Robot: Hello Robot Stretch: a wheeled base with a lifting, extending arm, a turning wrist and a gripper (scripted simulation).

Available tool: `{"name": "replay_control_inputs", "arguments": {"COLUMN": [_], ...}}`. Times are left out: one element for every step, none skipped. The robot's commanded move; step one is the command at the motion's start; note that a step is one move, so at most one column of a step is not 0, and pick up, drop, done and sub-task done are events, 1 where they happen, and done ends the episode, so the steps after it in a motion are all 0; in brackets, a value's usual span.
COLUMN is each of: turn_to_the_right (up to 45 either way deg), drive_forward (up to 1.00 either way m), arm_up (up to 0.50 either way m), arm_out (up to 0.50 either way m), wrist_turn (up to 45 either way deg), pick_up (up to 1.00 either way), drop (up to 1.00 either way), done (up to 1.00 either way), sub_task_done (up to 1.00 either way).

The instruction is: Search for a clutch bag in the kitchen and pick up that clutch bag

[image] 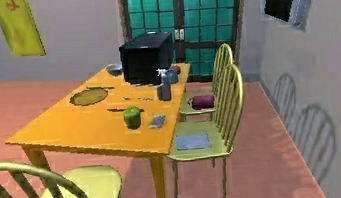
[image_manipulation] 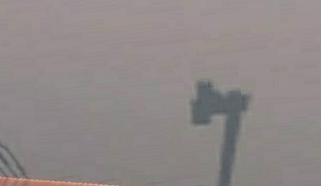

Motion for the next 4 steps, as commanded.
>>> {"name": "replay_control_inputs", "arguments": {"turn_to_the_right": [-45.0,-36.0,45.0,42.0], "drive_forward": [0.0,0.0,0.0,0.0], "arm_up": [0.0,0.0,0.0,0.0], "arm_out": [0.0,0.0,0.0,0.0], "wrist_turn": [0.0,0.0,0.0,0.0], "pick_up": [0.0,0.0,0.0,0.0], "drop": [0.0,0.0,0.0,0.0], "done": [0.0,0.0,0.0,0.0], "sub_task_done": [0.0,0.0,0.0,0.0]}}
